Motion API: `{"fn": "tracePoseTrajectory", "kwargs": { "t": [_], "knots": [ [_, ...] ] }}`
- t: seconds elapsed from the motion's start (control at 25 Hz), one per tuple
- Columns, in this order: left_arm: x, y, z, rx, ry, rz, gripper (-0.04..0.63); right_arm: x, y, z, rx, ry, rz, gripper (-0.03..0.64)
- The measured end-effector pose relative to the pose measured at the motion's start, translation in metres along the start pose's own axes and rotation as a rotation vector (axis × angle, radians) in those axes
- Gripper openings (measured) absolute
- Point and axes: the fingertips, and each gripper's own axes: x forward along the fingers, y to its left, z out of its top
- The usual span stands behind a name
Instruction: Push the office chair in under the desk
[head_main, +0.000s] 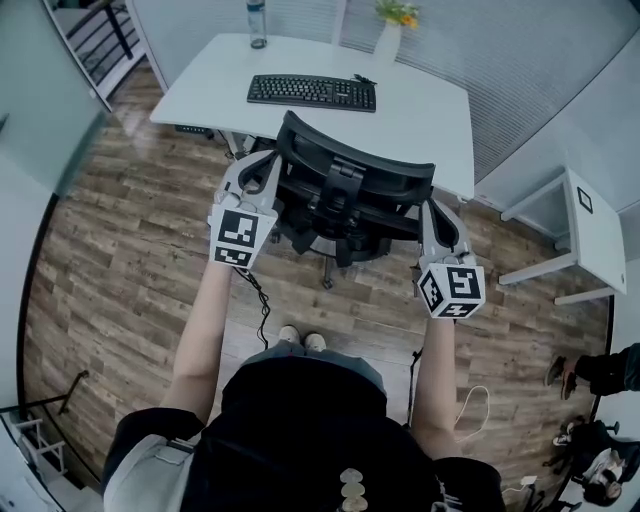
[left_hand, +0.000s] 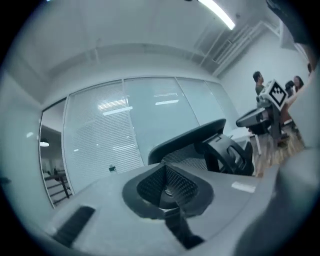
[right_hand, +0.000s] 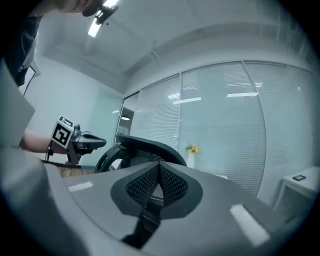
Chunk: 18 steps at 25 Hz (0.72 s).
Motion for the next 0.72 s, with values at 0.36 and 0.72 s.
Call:
{"fn": "tracePoseTrajectory", "kwargs": {
  "t": [0.36, 0.72],
  "knots": [
    [-0.001, 0.009, -0.026, -0.295, -0.029, 0.037, 0.008, -0.020, -0.039, -0.018, 0.169, -0.081, -0.213, 0.011],
    [0.002, 0.008, -0.028, -0.287, -0.009, 0.022, 0.008, -0.022, -0.043, -0.021, 0.176, -0.097, -0.234, 0.011]
  ]
}}
